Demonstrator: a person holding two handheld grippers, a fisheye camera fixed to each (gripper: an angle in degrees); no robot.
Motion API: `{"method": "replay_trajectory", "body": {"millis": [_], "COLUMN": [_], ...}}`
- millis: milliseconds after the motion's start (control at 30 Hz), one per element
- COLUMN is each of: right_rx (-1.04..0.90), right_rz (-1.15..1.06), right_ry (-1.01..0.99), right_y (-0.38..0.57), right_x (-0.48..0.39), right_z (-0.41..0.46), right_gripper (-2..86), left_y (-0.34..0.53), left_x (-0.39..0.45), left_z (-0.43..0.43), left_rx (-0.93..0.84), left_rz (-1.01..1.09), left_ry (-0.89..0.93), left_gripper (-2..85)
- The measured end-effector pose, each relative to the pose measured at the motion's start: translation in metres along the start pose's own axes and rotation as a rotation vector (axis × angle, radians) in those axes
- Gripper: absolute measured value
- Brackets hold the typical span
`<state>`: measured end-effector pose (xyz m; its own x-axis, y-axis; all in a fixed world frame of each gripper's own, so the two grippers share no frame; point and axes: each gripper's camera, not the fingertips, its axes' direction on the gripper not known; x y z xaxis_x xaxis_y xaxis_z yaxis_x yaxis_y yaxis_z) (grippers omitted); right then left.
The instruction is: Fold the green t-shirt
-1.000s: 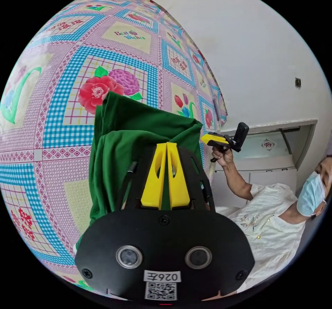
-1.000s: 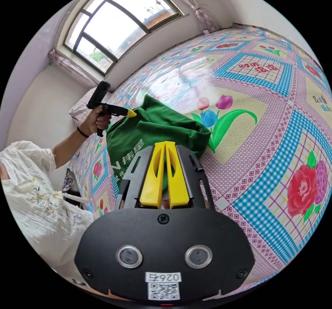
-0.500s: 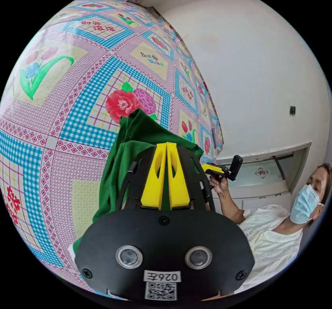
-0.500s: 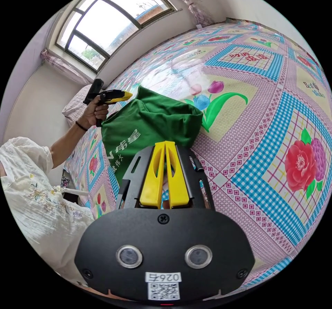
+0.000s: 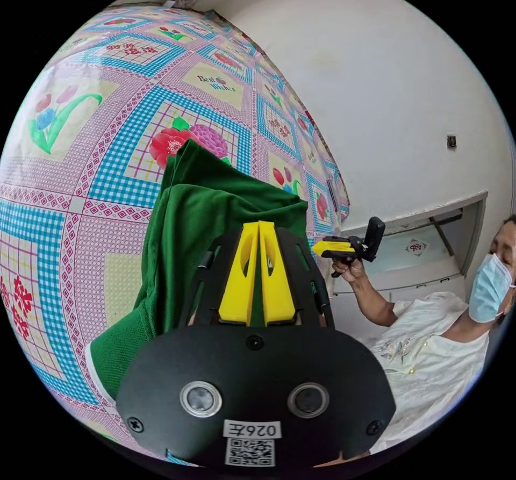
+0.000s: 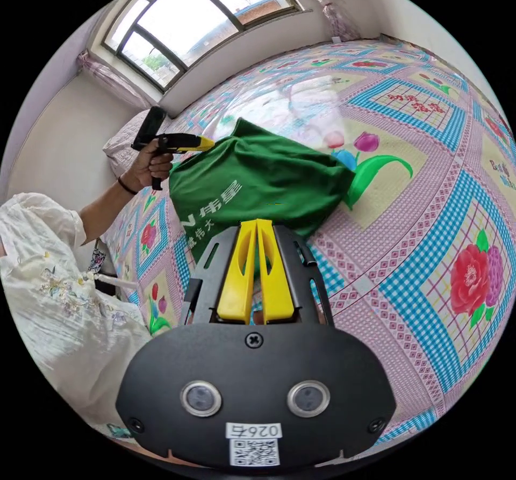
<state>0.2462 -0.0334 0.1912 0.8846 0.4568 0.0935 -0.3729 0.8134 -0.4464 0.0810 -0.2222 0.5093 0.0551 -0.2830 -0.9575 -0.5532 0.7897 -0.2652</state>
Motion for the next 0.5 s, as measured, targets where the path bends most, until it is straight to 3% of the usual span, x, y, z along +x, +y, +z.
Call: {"method": "replay_trajectory", "body": {"millis": [33,67,167,300,400,467,500], "right_rx": [-0.078,-0.033,-0.017,0.032,0.029,-0.066,-0.092], "right_rz": [-0.008,-0.007,0.108,0.075,-0.003,-0.035,-0.031], "right_ry": [0.027,0.037,-0.006,-0.004,-0.064,-0.018,0.004], "right_y": [0.012,0.029,0.053,0.067,0.069,0.073,0.074], "right_x": [-0.005,-0.007,0.006,-0.012,-0.038,-0.048,-0.047], "right_z": [0.012,0.011,-0.004,-0.02,-0.011,0.014,0.02], "right_gripper": [-0.9,-0.9,-1.0,-1.0,-1.0,-0.9,-0.9], "left_y": [0.003,0.005,0.016,0.052,0.091,0.104,0.106], "left_x": [-0.007,-0.018,-0.044,-0.016,-0.002,-0.018,-0.024], "left_z": [0.007,0.013,-0.005,-0.032,-0.033,-0.014,-0.01], "left_rx": [-0.05,-0.102,0.005,0.123,0.167,0.068,0.052], "left_rz": [-0.007,0.01,-0.093,-0.03,-0.033,-0.085,-0.089], "left_ry": [-0.125,-0.18,0.054,0.079,-0.002,-0.16,-0.142], "left_gripper": [-0.8,-0.8,-0.9,-1.0,-1.0,-0.9,-0.9]}}
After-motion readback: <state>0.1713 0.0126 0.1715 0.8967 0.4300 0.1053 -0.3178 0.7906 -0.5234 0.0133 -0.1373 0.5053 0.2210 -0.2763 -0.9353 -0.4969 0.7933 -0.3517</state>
